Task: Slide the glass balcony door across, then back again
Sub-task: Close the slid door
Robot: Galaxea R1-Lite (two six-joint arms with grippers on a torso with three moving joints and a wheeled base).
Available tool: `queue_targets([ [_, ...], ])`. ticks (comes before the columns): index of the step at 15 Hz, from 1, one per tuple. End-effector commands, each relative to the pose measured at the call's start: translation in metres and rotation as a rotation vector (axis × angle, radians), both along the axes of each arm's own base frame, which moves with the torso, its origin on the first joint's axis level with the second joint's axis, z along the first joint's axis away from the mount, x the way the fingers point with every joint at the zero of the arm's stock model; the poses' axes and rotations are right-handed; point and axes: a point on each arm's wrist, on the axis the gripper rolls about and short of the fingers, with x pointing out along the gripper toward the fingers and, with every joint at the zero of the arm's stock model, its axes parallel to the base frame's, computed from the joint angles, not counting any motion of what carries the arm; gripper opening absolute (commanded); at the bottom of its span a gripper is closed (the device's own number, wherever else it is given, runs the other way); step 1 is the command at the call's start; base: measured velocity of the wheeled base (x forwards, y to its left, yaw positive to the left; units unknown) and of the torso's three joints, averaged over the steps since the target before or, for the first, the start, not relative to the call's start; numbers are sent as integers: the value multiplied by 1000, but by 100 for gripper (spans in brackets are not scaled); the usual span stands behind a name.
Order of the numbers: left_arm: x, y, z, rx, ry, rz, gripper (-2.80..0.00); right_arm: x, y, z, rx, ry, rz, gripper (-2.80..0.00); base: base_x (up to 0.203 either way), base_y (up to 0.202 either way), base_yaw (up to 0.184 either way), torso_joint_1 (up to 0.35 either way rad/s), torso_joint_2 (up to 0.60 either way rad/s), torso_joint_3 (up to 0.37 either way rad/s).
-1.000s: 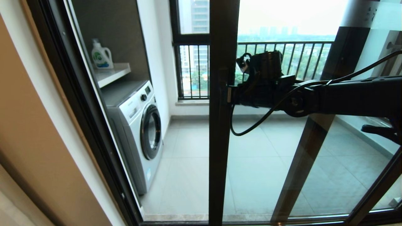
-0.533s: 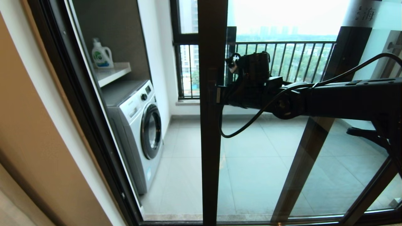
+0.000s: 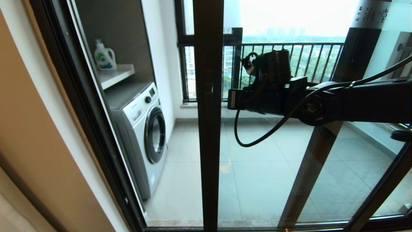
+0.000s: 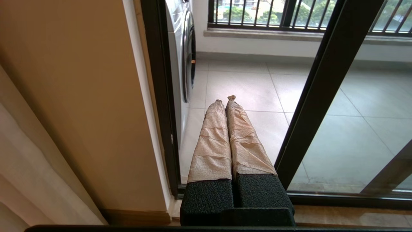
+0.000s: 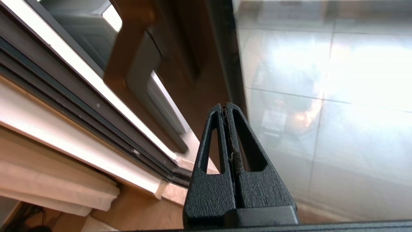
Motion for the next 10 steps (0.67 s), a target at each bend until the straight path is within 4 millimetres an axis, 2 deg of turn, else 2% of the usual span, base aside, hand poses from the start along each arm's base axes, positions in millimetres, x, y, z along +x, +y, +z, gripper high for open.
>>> queue_targets([
  [1, 0, 0, 0, -1, 0, 2, -280, -35, -25, 23, 7, -19, -12, -280, 0, 0, 0, 0, 0, 0],
  [2, 0, 0, 0, -1, 0, 1, -280, -48, -37, 30, 10, -26, -24, -280, 0, 0, 0, 0, 0, 0],
  [5, 0, 0, 0, 1, 0, 2, -280, -100, -90, 61, 29, -103, -101, -280, 0, 0, 0, 0, 0, 0],
  [7, 0, 0, 0, -1, 0, 1, -280, -145, -134, 75, -19, -190, -220, -280, 0, 0, 0, 0, 0, 0],
  [10, 0, 0, 0, -1, 0, 2, -280, -221, -189, 82, -182, -354, -415, -280, 0, 0, 0, 0, 0, 0],
])
